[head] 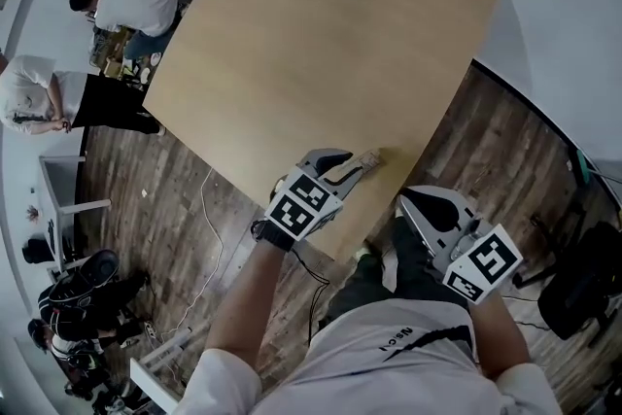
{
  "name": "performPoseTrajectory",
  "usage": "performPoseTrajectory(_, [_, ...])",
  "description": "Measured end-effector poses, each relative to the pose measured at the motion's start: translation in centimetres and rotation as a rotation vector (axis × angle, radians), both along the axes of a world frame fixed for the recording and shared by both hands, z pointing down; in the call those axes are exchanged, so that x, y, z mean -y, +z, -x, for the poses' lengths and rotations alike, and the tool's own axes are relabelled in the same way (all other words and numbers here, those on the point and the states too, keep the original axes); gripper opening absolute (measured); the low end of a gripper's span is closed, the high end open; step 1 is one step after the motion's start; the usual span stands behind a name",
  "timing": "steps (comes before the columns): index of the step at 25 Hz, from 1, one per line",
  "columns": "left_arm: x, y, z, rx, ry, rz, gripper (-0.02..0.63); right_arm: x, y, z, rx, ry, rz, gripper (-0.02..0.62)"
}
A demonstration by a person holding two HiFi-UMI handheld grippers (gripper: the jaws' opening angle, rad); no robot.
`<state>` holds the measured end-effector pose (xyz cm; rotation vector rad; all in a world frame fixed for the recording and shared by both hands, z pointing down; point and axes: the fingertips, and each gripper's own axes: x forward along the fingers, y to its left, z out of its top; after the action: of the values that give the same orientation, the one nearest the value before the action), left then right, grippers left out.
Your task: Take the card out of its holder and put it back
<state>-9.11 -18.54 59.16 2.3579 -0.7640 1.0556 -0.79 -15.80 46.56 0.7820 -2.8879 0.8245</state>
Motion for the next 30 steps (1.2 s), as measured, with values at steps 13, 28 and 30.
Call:
performPoseTrajectory(13, [0.0,6.0,-0.8,0.117,0.149,0.175,0.112,1.3,1.3,-1.7,0.012,0.022,0.028,0.014])
performPoseTrajectory(28, [-0.5,8.0,-1.2,0.158,0.23,0.238,0.026,1.4,2.4,-2.6,0.002,0.047,0.056,0.014])
performPoseTrajectory(30, [-0.3,7.7,-1.0,0.159,0.228,0.231,0.026,1.4,2.2,-2.5,0.0,0.047,0.055,0.014])
